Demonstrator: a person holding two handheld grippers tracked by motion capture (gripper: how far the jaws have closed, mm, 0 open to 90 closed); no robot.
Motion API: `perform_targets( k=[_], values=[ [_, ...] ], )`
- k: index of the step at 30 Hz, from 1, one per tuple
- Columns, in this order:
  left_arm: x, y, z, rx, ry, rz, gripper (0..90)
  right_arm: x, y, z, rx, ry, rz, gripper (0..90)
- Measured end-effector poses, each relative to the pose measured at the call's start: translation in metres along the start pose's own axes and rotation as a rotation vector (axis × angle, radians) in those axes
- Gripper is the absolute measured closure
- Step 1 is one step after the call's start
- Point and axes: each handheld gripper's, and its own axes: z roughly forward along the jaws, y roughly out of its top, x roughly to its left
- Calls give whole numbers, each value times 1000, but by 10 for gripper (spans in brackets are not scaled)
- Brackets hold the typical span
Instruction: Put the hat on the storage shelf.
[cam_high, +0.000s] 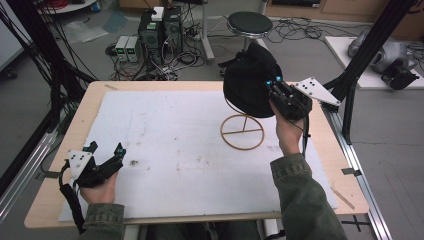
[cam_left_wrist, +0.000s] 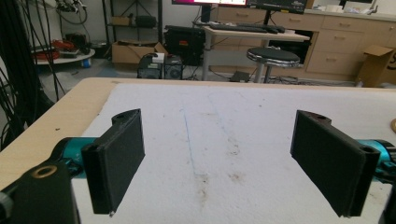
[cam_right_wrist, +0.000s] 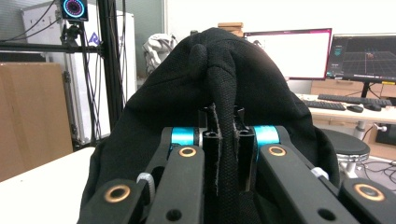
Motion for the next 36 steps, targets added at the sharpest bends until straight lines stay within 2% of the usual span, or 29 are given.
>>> perform_targets(
  k=[9, 15, 25, 31, 36],
  values=[
    [-1, -1, 1, 8, -5, 5, 177, -1, -6, 3, 15, -15, 14, 863],
    [-1, -2, 2, 11, -7, 5, 179, 2, -8, 7, 38, -23, -10, 858],
    [0, -2, 3, 19, -9, 4, 180, 2, -11, 11, 60, -13, 11, 846],
    [-1, -2, 2, 17, -8, 7, 179, 4, -13, 14, 94, -6, 18, 734],
    [0, -2, 1, 16, -5, 4, 180, 8, -13, 14, 91, 2, 23, 665]
  ],
)
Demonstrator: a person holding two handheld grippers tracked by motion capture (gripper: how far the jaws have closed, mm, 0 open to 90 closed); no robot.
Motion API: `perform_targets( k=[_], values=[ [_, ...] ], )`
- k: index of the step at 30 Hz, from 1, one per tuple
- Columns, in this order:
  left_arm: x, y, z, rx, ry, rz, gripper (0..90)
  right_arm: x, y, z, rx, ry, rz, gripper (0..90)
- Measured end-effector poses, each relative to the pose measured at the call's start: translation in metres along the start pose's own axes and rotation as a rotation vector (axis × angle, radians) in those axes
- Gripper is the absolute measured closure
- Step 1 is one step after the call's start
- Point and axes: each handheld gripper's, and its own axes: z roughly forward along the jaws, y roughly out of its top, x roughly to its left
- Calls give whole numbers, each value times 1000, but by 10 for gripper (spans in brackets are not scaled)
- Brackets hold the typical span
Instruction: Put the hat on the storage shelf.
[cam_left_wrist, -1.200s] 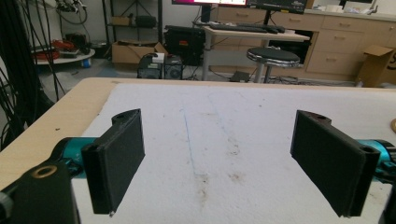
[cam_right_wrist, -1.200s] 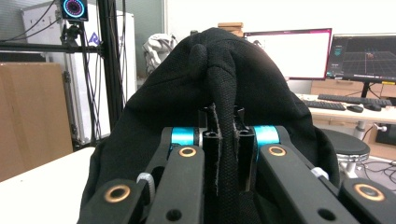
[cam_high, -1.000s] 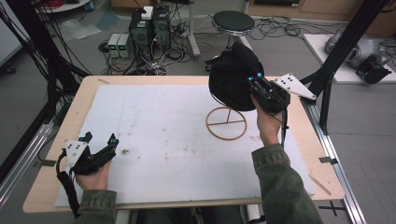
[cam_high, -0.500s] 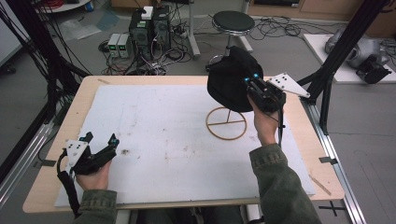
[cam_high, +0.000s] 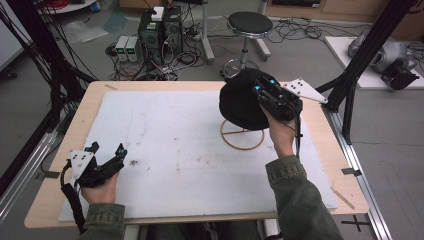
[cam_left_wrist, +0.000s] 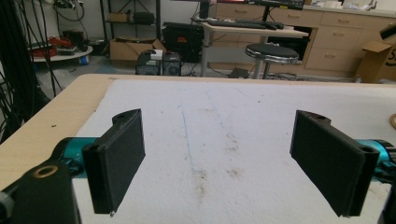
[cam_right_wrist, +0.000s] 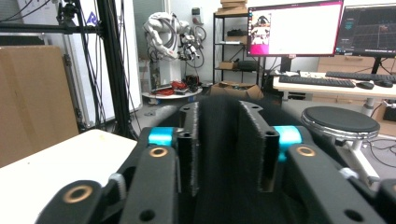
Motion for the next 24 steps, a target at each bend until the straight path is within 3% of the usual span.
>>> perform_targets(
  k=[8, 13, 17, 24],
  values=[
    [0, 0, 0, 1, -1, 1, 180, -3, -1, 0, 5, -8, 39, 507],
    [1, 0, 1, 2, -1, 0, 180, -2, 0, -4, -32, -58, 37, 278],
    [1, -1, 1, 4, -1, 1, 180, -3, 0, -5, -21, -91, 35, 123],
    [1, -1, 0, 3, 2, -1, 180, -6, -3, -16, -40, -110, 25, 108]
  ],
)
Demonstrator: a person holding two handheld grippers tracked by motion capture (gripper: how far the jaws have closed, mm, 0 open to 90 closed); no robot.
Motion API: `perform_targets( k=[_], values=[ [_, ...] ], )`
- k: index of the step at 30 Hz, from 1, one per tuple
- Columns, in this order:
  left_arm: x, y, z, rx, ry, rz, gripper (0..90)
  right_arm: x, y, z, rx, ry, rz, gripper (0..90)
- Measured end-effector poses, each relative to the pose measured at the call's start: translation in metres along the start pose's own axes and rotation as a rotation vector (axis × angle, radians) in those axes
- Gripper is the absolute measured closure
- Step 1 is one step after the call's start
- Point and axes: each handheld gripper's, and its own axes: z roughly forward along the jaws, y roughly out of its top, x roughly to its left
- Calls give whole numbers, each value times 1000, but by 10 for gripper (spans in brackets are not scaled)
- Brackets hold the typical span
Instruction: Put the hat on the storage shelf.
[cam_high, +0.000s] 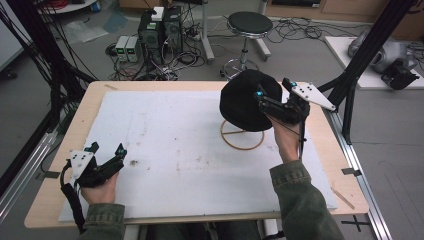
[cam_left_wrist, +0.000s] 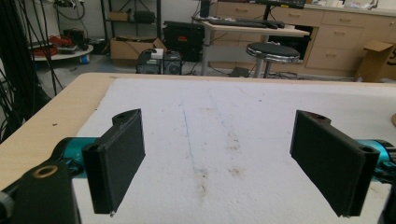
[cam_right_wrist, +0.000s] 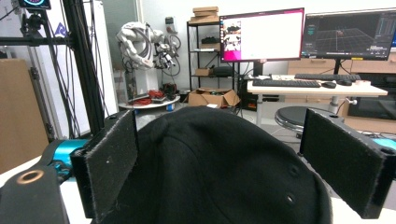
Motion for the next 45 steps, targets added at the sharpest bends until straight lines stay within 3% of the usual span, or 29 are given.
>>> perform_targets(
  k=[12, 22, 30, 34, 36, 40, 45],
  values=[
    [-1, 0, 1, 1, 4, 11, 179, -13, -19, -33, 7, -64, -33, 108],
    [-5, 0, 0, -4, 3, 10, 179, -25, -41, -63, 3, -127, -27, 108],
    [-2, 1, -1, -11, 11, 6, 179, -37, -59, -78, 10, -173, -7, 109],
    [-2, 0, -1, -10, 14, 6, 179, -41, -72, -84, 4, -205, -36, 109],
    [-2, 0, -1, -8, 13, 9, 179, -43, -80, -86, 13, -212, -26, 108],
    [-2, 0, -1, -10, 15, 11, 179, -42, -97, -91, 23, -224, -13, 108],
    [-1, 1, 0, -17, 22, 11, 178, -38, -112, -95, 59, -222, -50, 108]
  ],
)
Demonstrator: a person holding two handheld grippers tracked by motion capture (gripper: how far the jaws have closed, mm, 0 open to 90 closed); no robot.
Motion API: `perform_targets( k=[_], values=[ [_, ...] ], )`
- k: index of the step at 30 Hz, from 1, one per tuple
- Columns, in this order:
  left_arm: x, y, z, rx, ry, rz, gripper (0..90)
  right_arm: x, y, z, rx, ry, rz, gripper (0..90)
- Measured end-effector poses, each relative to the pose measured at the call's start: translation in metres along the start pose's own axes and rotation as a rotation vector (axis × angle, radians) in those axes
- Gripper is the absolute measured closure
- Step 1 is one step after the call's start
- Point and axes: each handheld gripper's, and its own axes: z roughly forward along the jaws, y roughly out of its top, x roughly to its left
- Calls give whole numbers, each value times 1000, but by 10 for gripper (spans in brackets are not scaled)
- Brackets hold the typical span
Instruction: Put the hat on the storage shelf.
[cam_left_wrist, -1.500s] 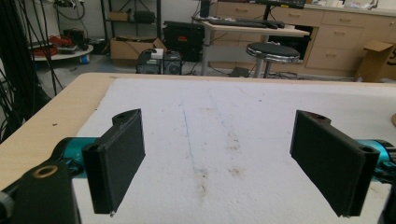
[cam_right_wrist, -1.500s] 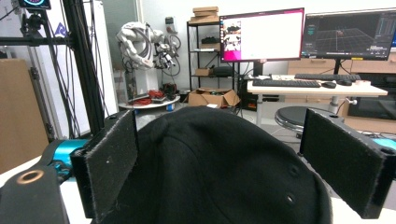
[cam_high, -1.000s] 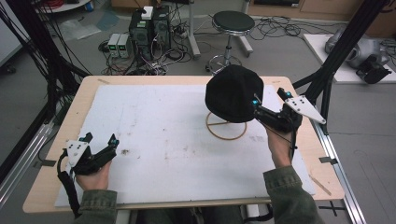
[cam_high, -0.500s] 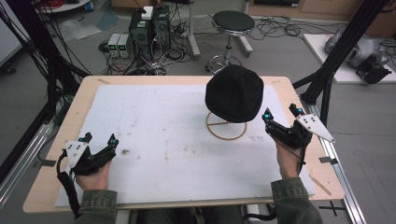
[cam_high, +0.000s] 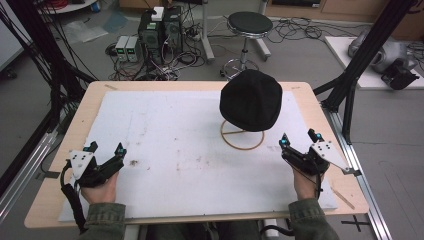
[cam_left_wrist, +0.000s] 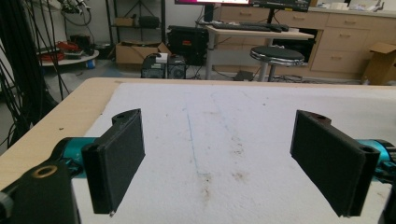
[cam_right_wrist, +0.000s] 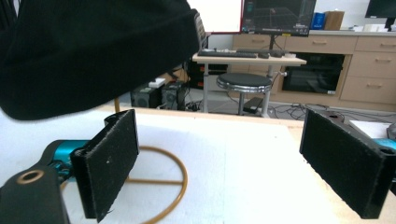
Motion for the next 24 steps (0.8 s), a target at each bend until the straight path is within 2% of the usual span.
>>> perform_targets(
  k=[2, 5, 7, 11, 19, 24],
  values=[
    [0, 0, 0, -4, 2, -1, 178, 1, -4, -1, -2, -4, 9, 108],
    [1, 0, 0, -5, 3, -2, 178, 3, -9, -1, 35, -18, 15, 108],
    [1, 0, 0, -4, 1, 0, 177, 3, -12, -2, 14, -22, 22, 109],
    [1, 1, 0, -8, 1, 0, 177, 2, -21, -3, 30, -32, 50, 109],
    [0, 1, 1, -9, -5, 1, 177, 0, -20, -5, 19, -31, 75, 109],
    [-1, 1, 1, -10, -6, 3, 177, 1, -21, -4, 22, -28, 72, 109]
  ],
)
